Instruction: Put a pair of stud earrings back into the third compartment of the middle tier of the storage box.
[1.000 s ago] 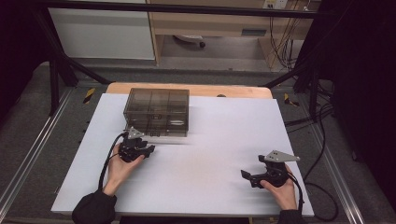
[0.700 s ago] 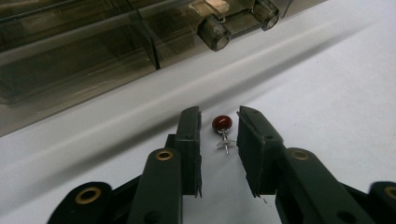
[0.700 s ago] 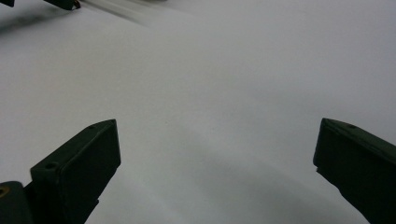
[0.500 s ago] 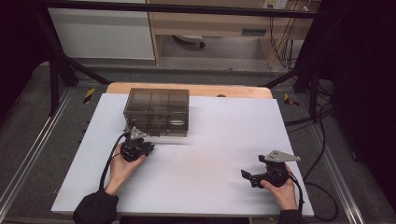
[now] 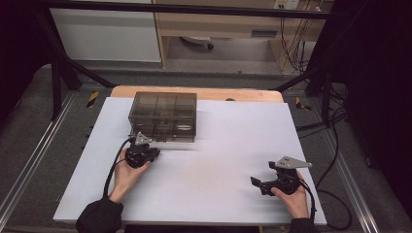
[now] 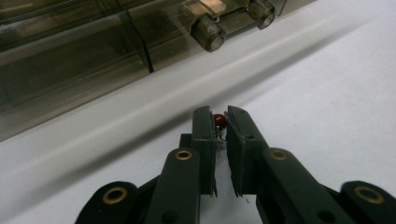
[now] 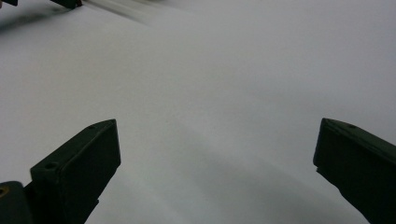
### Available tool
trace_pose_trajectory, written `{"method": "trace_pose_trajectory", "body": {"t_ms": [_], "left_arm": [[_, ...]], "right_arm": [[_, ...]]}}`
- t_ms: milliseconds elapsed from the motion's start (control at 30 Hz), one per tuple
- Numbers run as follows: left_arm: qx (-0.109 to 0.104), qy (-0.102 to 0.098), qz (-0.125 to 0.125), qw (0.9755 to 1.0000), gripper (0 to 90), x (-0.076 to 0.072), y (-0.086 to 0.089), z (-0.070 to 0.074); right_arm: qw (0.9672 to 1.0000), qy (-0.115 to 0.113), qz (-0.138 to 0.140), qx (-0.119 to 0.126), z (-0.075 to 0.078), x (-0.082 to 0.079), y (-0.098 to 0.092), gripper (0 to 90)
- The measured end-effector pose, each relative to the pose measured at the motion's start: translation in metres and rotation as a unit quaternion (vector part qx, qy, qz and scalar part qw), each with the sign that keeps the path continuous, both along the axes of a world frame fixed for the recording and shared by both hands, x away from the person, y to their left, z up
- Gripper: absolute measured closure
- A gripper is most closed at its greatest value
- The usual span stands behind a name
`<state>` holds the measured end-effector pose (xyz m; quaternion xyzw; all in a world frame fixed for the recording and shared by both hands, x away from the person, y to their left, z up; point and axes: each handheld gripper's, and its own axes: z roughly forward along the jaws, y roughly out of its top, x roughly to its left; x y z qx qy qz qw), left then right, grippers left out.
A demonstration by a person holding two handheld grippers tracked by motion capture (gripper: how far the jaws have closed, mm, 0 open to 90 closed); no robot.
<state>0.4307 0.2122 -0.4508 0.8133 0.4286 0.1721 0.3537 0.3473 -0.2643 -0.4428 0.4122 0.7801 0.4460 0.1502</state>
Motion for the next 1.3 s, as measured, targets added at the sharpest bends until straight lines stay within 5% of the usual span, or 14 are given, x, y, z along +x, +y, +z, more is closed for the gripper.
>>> {"method": "trace_pose_trajectory", "body": {"t_ms": [733, 1300], "left_arm": [[-0.018, -0.002, -0.023, 0.9996, 81.7, -0.013, 0.004, 0.016], [-0.028, -0.010, -0.036, 0.9989, 81.7, -0.021, 0.005, 0.042]], "right_arm": [[1.0000, 0.001, 0.001, 0.002, 0.000, 0.000, -0.001, 1.3], [1.0000, 0.004, 0.001, -0.003, -0.001, 0.000, -0.001, 1.3]]}}
